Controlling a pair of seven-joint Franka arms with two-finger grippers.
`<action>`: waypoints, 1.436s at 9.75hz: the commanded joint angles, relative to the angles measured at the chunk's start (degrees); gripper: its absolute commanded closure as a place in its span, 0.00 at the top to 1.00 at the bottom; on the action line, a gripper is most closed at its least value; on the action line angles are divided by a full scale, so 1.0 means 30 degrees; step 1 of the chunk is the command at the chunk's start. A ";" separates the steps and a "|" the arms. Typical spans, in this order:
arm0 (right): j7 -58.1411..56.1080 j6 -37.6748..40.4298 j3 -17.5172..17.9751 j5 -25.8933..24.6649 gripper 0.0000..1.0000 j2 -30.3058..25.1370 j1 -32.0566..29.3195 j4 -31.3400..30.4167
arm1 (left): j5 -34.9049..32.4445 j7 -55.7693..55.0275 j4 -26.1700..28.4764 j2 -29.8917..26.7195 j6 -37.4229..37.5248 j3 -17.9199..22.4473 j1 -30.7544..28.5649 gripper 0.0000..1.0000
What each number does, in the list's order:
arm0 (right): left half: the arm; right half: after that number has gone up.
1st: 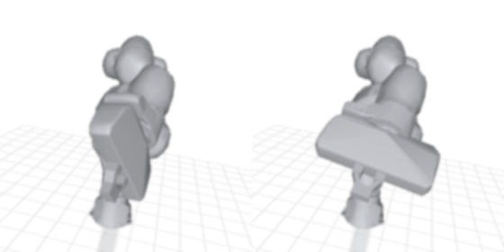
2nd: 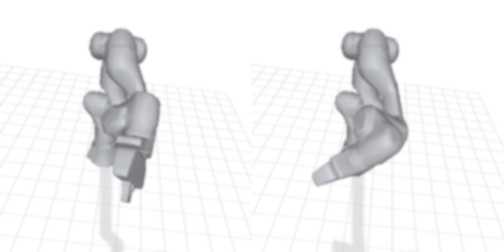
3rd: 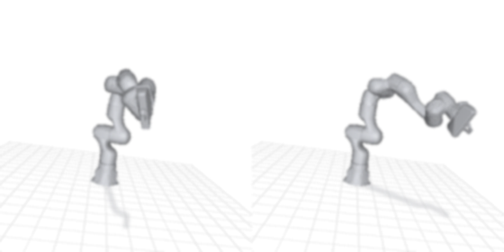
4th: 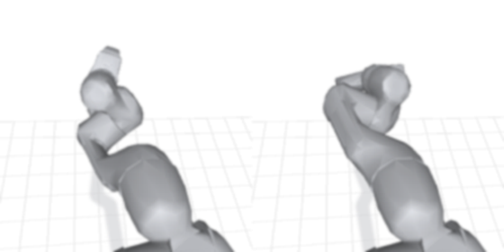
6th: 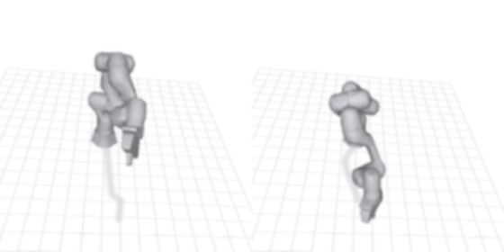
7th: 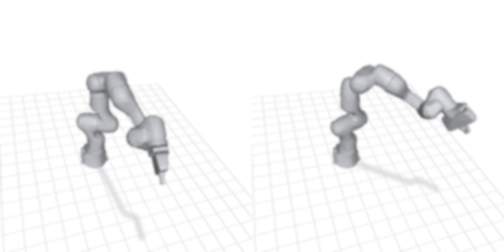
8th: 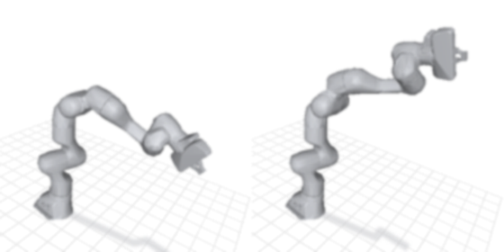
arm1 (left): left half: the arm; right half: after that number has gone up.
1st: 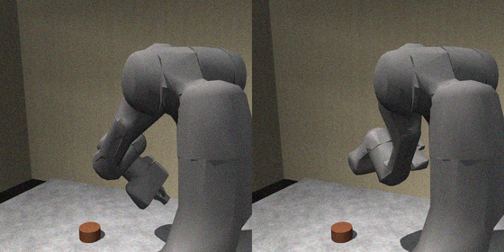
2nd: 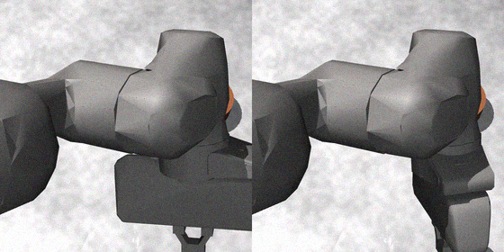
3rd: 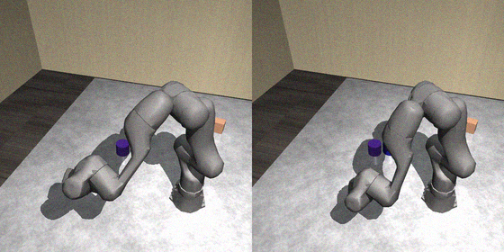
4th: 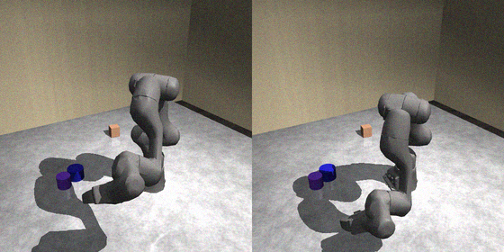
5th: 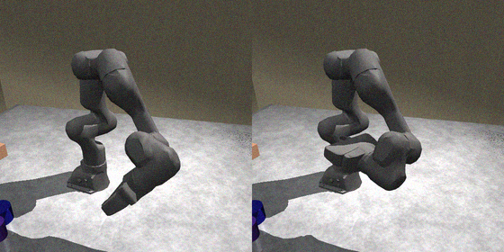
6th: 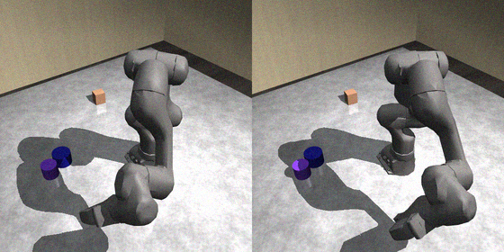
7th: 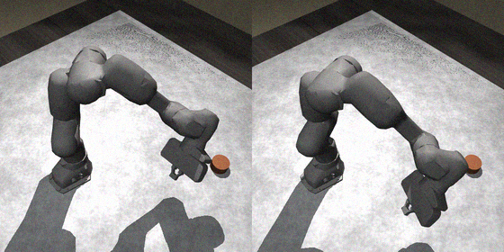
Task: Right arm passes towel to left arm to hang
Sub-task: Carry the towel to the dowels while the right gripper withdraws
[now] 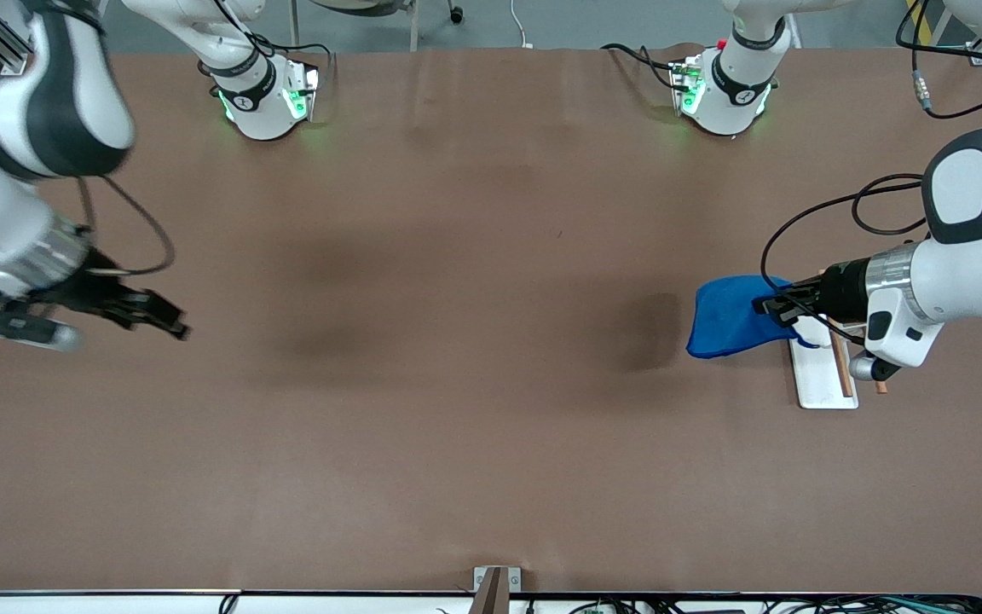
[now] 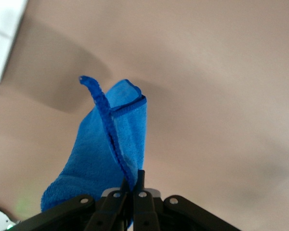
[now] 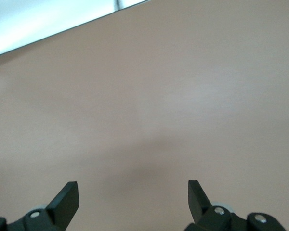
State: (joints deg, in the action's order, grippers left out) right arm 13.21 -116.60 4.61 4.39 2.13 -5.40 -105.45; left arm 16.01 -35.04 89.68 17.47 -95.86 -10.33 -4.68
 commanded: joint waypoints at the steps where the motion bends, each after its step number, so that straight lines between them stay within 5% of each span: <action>1: 0.0225 0.5029 -0.1299 -0.1953 1.00 -0.1438 0.0481 0.2117 | -0.3646 -0.1531 0.1888 -0.0138 -0.1119 -0.0189 0.0067 0.00; 6: -0.1677 0.9480 -0.3002 -0.1667 1.00 -0.3464 0.0306 0.3184 | -0.6918 0.0972 0.2069 0.0621 -0.1590 -0.0279 -0.1188 0.00; 9: -0.2435 1.1055 -0.2738 -0.1785 1.00 -0.0691 0.0100 0.7390 | -0.8581 0.4227 0.2040 0.0828 -0.1971 -0.0249 -0.2332 0.00; 14: -0.4053 1.0890 -0.2739 -0.1638 1.00 -0.0563 -0.0135 0.7347 | -0.9615 0.7659 0.1748 0.0887 -0.2411 -0.0103 -0.3447 0.00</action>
State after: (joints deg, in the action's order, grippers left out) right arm 1.88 -84.58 -3.96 -0.33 0.34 -5.39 -84.34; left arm -11.58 -14.21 94.57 19.24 -102.05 -10.42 -14.17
